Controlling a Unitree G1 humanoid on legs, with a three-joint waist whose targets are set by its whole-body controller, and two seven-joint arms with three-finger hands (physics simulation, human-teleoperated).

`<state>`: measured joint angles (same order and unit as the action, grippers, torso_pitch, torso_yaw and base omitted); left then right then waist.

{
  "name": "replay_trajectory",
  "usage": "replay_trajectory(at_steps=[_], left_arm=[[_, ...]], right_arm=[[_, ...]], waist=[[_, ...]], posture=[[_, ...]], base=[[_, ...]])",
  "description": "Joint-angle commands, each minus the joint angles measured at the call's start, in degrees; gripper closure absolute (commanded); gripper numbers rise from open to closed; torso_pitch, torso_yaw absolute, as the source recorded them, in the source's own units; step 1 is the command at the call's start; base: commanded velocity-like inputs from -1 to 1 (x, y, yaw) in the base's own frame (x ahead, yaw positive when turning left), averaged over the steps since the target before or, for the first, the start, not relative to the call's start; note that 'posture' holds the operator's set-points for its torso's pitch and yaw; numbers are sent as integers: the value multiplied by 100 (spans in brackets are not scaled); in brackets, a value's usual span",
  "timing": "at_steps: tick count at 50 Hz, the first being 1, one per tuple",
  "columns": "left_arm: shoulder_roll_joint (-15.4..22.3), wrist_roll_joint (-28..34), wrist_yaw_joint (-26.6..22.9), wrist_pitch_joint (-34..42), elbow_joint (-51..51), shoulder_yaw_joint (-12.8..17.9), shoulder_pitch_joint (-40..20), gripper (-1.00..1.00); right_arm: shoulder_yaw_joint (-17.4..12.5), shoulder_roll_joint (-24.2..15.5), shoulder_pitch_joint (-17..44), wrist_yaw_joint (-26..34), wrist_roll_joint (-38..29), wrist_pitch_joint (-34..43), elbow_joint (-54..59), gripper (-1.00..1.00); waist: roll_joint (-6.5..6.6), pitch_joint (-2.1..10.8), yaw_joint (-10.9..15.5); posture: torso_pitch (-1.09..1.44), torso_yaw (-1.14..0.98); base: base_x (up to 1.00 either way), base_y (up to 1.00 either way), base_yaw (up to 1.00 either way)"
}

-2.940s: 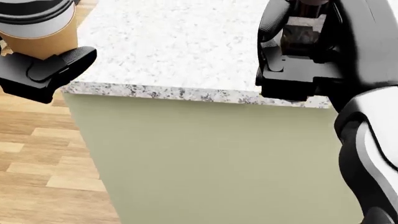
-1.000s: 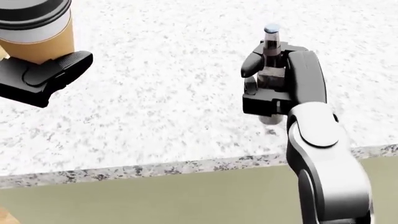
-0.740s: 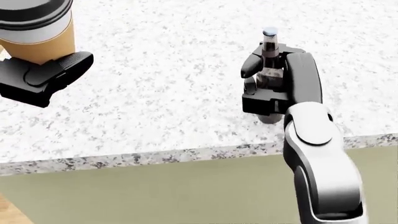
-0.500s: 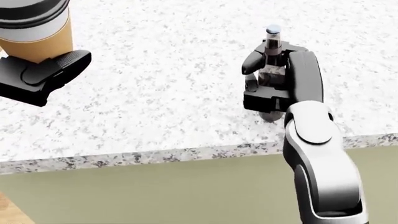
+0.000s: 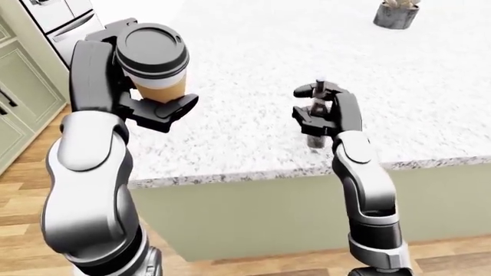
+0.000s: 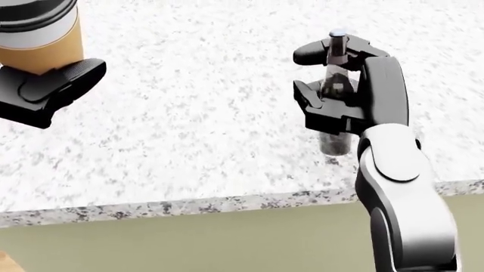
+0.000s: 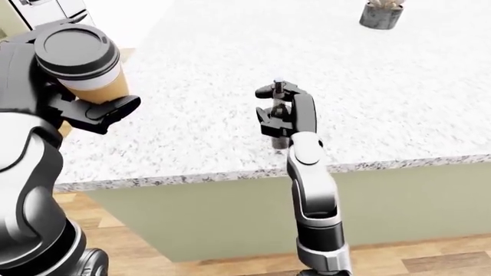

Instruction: Move the drinks to the dining counter.

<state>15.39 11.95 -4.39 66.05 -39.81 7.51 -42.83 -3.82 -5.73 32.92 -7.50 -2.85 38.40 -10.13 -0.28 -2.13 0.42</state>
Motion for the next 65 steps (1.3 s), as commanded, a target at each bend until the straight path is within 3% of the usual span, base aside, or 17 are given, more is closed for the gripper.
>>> replay_trajectory(at_steps=[1, 6, 15, 21, 29, 37, 46, 51, 59, 65], left_arm=[[60, 31, 29, -156, -124, 55, -172, 100], [94, 29, 15, -81, -168, 59, -216, 100], [102, 33, 17, -104, -137, 60, -238, 100], [114, 38, 10, -91, -151, 54, -250, 100], [128, 57, -15, -41, -204, 49, -265, 100], [130, 66, -29, -52, -208, 66, -249, 100], [44, 106, 13, -109, -140, -17, -240, 100], [-127, 147, 99, -479, 135, -125, -107, 100], [-522, 456, 287, -1349, 936, -504, 78, 100], [-836, 578, 428, -2325, 1882, -533, 176, 100]], right_arm=[[-35, -51, 107, 41, -10, -1, -507, 34], [-76, -113, -1, 138, -58, 344, -1106, 33], [-88, -135, 14, 194, -92, 390, -1189, 20], [-88, -132, 30, 218, -106, 402, -1203, -22], [-117, -158, 51, 255, -105, 493, -1331, -34], [-177, -248, -39, 387, -89, 752, -1731, -100], [-462, -429, -280, 562, 60, 1030, -2288, -100], [-853, -618, -591, 682, 343, 1217, -2857, -100], [-1324, -815, -1006, 717, 846, 1470, -3642, -100], [-1641, -885, -1198, 689, 1230, 1801, -4270, -100]], waist=[[7, 164, -5], [2, 150, -4], [-4, 133, -20], [4, 120, -25], [3, 108, -21], [-3, 102, -14], [-25, 102, 1], [-46, 100, 15], [-92, 123, 24], [-123, 133, 35]], posture=[[0, 0], [0, 0], [0, 0], [0, 0], [0, 0], [0, 0], [0, 0], [0, 0], [0, 0], [0, 0]], base=[[0, 0, 0], [0, 0, 0], [0, 0, 0], [0, 0, 0], [0, 0, 0], [0, 0, 0], [0, 0, 0], [0, 0, 0], [0, 0, 0], [0, 0, 0]])
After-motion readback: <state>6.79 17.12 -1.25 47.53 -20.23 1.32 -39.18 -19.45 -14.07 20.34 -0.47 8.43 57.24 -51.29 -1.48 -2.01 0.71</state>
